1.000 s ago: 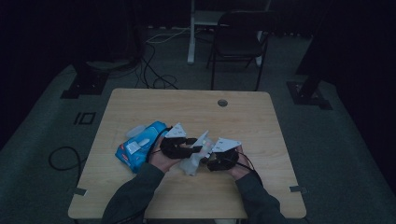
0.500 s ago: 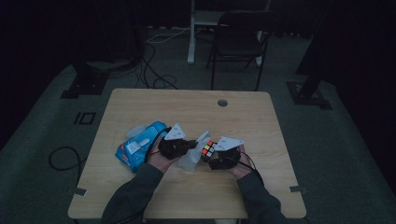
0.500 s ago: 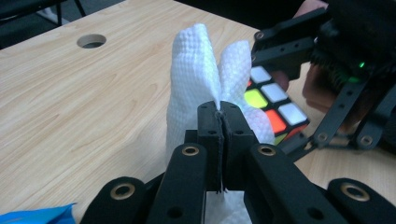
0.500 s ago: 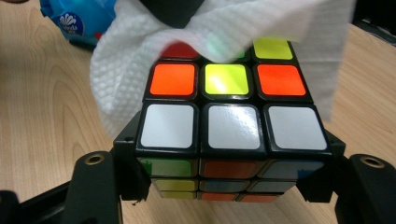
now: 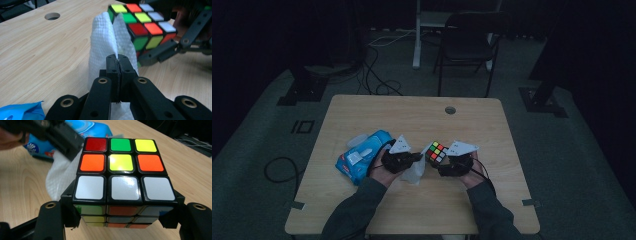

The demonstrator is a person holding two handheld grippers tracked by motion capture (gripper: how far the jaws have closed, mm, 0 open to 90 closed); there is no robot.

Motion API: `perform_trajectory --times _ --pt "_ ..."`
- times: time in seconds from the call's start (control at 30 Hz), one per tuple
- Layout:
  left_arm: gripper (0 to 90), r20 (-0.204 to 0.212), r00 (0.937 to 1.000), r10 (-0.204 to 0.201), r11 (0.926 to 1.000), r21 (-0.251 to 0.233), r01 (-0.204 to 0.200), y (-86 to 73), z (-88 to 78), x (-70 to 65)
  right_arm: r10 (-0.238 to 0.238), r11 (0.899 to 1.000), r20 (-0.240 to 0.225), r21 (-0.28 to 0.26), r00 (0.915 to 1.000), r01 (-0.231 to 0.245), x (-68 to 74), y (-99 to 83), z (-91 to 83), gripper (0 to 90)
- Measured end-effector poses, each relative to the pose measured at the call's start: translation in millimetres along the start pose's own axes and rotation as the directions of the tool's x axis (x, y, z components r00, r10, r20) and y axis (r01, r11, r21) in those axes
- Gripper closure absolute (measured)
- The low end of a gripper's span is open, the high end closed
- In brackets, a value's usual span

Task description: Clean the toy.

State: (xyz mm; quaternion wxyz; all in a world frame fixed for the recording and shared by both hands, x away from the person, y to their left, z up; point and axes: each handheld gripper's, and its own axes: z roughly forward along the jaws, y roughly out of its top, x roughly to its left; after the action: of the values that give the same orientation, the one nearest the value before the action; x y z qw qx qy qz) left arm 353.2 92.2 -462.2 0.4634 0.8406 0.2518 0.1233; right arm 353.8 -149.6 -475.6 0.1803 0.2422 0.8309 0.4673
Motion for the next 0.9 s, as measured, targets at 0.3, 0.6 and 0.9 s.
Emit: perform_trajectory --times 0.3,0.6,0.9 --pt "89.6 -0.01 0.9999 0.005 0.9999 0.009 -0.005 -6.5 6.7 -6.0 0.032 0.999 0.024 -0.007 0.9992 -0.032 -6.0 8.0 -0.8 34.6" --pt "89.6 0.005 0.9999 0.013 0.9998 0.018 -0.013 -9.6 16.5 -14.8 0.069 0.998 0.047 -0.014 0.9966 -0.068 -11.1 20.7 0.5 34.5" --pt "89.6 0.023 0.9991 0.036 0.9993 0.014 -0.036 -8.4 26.8 -26.7 0.082 0.997 0.044 -0.019 0.9957 -0.081 -11.1 33.9 5.4 34.6"
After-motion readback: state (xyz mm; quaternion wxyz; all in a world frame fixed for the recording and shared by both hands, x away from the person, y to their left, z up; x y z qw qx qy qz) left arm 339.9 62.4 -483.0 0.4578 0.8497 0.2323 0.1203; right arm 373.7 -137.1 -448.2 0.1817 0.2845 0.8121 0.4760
